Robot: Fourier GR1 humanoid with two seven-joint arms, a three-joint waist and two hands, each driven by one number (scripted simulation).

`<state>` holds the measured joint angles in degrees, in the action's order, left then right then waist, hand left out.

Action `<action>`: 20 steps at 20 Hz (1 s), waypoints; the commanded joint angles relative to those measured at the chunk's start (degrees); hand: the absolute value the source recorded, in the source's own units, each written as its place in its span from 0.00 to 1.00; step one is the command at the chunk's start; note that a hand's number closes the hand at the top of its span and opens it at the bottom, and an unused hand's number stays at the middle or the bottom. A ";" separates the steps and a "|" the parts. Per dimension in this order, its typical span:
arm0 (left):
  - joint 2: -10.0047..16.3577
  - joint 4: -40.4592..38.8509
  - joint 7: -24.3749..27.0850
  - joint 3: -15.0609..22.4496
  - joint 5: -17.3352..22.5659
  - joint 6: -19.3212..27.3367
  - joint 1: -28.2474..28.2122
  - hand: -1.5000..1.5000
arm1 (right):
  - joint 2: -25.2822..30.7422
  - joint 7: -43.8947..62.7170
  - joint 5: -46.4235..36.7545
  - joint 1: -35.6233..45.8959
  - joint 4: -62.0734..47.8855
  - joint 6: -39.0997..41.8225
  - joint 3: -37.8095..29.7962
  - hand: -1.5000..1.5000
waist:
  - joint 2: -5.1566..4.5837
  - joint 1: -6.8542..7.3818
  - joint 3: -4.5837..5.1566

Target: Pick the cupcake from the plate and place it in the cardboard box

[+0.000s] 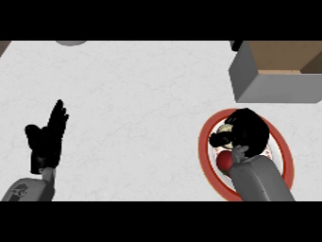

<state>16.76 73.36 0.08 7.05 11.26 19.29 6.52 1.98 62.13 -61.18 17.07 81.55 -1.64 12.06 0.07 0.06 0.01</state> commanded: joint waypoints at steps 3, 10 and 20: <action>0.23 0.09 -0.22 0.51 -0.06 -1.00 0.22 0.50 | 5.09 -23.87 4.52 -3.57 4.33 12.82 17.92 1.00 | 0.73 1.38 0.00; 0.75 0.43 -0.07 -1.24 0.17 0.47 -1.48 0.50 | 23.22 -48.27 8.05 -12.42 22.81 13.77 26.73 1.00 | 1.12 -2.34 -0.10; 0.41 0.62 1.80 -2.15 0.49 -0.17 -4.24 0.50 | 41.67 -57.37 30.50 -25.51 55.49 16.38 -2.60 1.00 | 0.52 -3.53 -0.07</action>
<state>17.40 74.35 1.10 5.47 11.73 18.96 2.81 38.50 7.87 -39.08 -2.93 127.93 14.34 20.31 0.78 -2.96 -0.03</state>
